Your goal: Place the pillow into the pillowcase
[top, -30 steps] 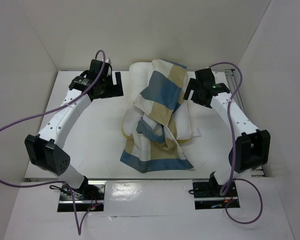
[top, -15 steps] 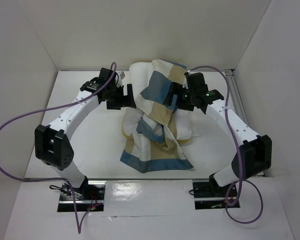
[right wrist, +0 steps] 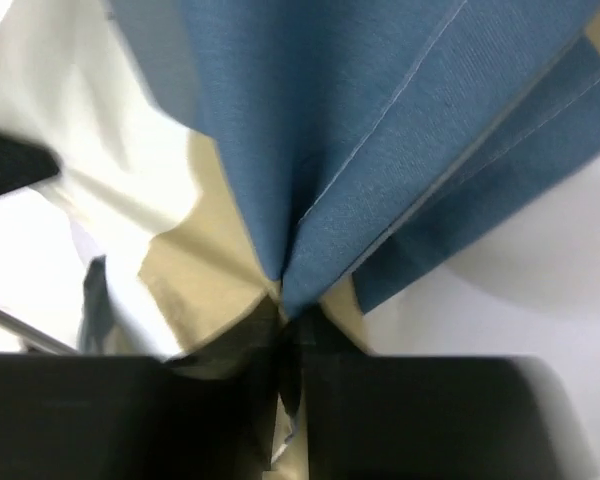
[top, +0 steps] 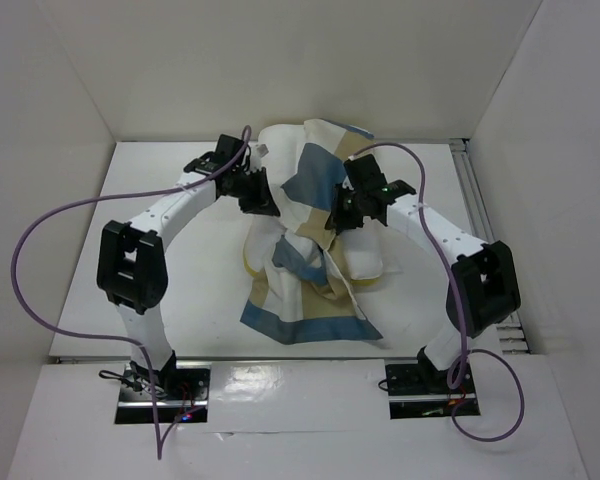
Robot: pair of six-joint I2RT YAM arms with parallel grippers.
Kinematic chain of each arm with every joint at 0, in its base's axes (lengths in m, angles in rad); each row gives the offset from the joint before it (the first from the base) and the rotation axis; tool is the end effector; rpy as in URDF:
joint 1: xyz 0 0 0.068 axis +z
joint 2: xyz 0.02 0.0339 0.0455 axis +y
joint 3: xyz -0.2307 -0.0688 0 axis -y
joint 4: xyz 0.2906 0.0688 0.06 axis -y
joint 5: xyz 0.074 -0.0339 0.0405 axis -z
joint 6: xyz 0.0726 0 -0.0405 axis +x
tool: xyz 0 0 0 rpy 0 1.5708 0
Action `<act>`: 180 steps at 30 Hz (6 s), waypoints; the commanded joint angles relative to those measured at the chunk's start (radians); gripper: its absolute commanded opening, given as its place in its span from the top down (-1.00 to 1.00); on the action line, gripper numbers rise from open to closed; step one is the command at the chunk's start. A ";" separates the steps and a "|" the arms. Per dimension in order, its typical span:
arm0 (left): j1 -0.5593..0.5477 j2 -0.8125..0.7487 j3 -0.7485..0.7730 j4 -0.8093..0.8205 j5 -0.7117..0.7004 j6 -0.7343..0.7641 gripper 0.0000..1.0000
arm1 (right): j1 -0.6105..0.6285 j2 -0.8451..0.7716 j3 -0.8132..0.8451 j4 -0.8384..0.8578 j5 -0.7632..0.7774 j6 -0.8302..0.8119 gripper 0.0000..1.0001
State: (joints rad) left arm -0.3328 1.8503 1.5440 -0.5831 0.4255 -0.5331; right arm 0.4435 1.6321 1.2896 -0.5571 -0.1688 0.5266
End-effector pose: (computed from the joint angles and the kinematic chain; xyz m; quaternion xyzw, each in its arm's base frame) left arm 0.4317 -0.1809 0.1960 -0.0219 0.9237 -0.3177 0.2130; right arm 0.3728 0.1906 0.1887 0.0113 0.9412 0.2234 0.2532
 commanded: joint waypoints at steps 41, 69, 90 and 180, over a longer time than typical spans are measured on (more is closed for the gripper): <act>0.396 -0.300 0.198 -0.076 -0.426 -0.053 1.00 | -0.019 0.029 0.237 -0.234 0.403 -0.074 -0.99; 0.423 -0.241 0.286 -0.109 -0.254 -0.062 1.00 | -0.569 -0.351 -0.041 -0.188 0.390 -0.017 1.00; 0.423 -0.207 0.326 -0.136 -0.251 -0.062 1.00 | 0.160 -0.329 -0.122 0.013 0.295 -0.049 -0.82; 0.424 -0.166 0.636 -0.080 -0.033 0.056 1.00 | -0.017 -0.204 0.268 -0.009 -0.086 -0.367 1.00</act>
State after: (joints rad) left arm 0.1261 1.6283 2.2051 -0.7334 0.3500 -0.4751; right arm 0.4343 1.4292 1.6836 -0.4236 -0.3618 0.1917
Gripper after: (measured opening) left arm 0.034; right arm 0.009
